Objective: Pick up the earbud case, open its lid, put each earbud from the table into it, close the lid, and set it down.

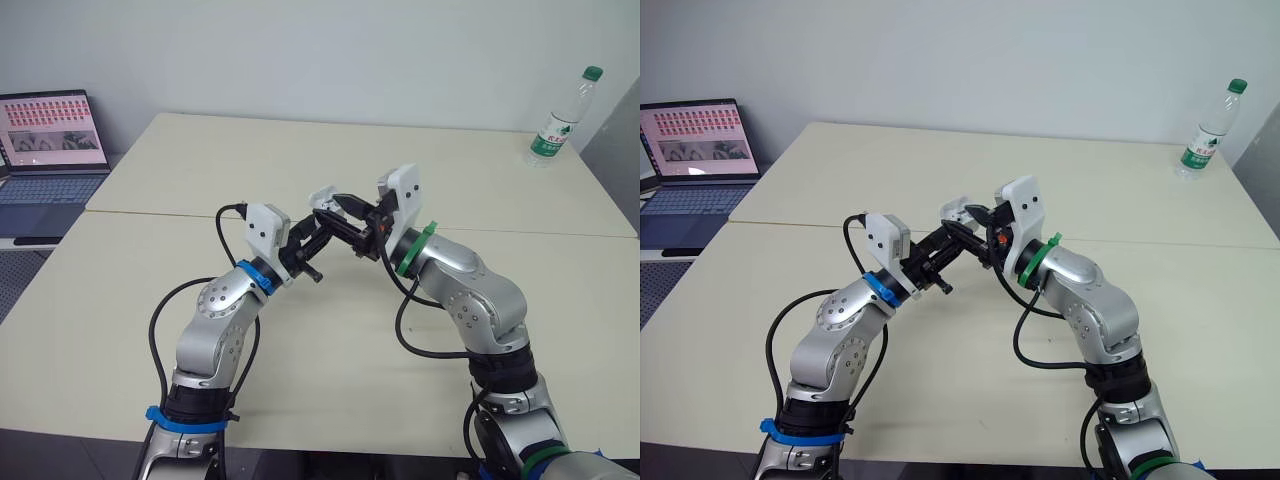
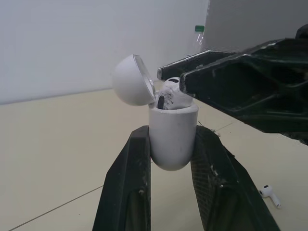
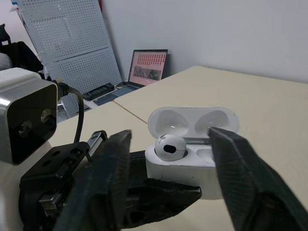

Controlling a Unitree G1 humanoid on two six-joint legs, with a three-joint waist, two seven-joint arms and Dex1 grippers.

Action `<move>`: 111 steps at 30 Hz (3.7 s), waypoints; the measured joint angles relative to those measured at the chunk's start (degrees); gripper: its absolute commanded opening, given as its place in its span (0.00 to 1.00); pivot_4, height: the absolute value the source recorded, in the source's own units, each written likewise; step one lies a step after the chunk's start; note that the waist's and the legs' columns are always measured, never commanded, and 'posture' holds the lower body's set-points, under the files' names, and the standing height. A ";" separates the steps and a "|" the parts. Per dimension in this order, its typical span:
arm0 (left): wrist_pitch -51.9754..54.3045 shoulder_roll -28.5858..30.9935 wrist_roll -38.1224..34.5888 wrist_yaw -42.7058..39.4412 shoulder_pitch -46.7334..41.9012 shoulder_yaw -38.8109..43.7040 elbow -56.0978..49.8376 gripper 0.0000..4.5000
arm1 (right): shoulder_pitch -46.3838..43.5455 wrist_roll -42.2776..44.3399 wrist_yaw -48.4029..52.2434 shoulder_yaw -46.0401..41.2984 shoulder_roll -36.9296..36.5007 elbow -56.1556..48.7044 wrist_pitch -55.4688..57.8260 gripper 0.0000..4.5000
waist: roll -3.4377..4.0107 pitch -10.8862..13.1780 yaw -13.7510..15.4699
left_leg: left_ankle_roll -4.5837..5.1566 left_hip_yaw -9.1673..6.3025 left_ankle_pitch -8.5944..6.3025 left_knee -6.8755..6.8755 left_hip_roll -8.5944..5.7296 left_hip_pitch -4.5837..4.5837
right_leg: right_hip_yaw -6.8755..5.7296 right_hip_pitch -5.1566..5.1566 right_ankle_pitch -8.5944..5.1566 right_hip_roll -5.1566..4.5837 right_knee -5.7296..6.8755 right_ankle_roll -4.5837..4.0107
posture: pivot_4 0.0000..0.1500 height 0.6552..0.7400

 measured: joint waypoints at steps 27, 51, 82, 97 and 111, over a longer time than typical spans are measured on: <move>-0.21 2.72 -0.97 0.23 3.09 1.98 -1.82 0.17 | 18.87 -6.83 -15.60 -6.64 -13.16 -7.97 14.97 0.63 | -0.02 0.00 -0.19 | 0.00 0.07 0.00 -0.03 -0.01 0.18 | 0.13 0.19 -0.02 0.05 -0.06 0.05 | 1.00 1.00; 0.80 4.53 -1.14 -0.20 1.69 2.08 -1.82 0.17 | 17.99 -10.50 -17.48 -7.94 -9.35 -5.52 23.88 0.19 | -0.02 -0.01 -0.16 | 0.00 0.07 0.00 -0.03 -0.04 0.21 | 0.14 0.24 -0.03 0.06 -0.10 0.07 | 1.00 1.00; -0.24 4.41 -0.96 -0.97 1.75 1.88 -1.67 0.17 | 10.14 -12.09 40.87 8.33 -33.16 17.40 -25.28 0.09 | -0.07 0.02 -0.11 | 0.02 0.00 -0.01 0.01 -0.05 0.31 | 0.05 0.41 -0.02 0.07 -0.19 0.11 | 1.00 1.00; -0.26 3.86 -0.90 -0.72 1.73 1.02 -1.67 0.17 | 6.04 -16.22 55.91 10.02 -30.34 37.74 -48.76 0.53 | -0.06 0.02 -0.07 | 0.01 -0.01 -0.01 0.02 -0.05 0.42 | 0.06 0.50 0.00 0.00 -0.14 0.08 | 1.00 1.00; -0.29 4.02 -0.95 -0.13 2.35 1.05 -1.91 0.17 | 22.63 -9.05 39.29 -2.73 -36.28 5.31 -12.97 0.68 | -0.05 0.01 0.11 | 0.01 -0.10 -0.01 0.02 -0.04 0.42 | 0.00 0.55 -0.01 -0.03 -0.12 0.09 | 1.00 1.00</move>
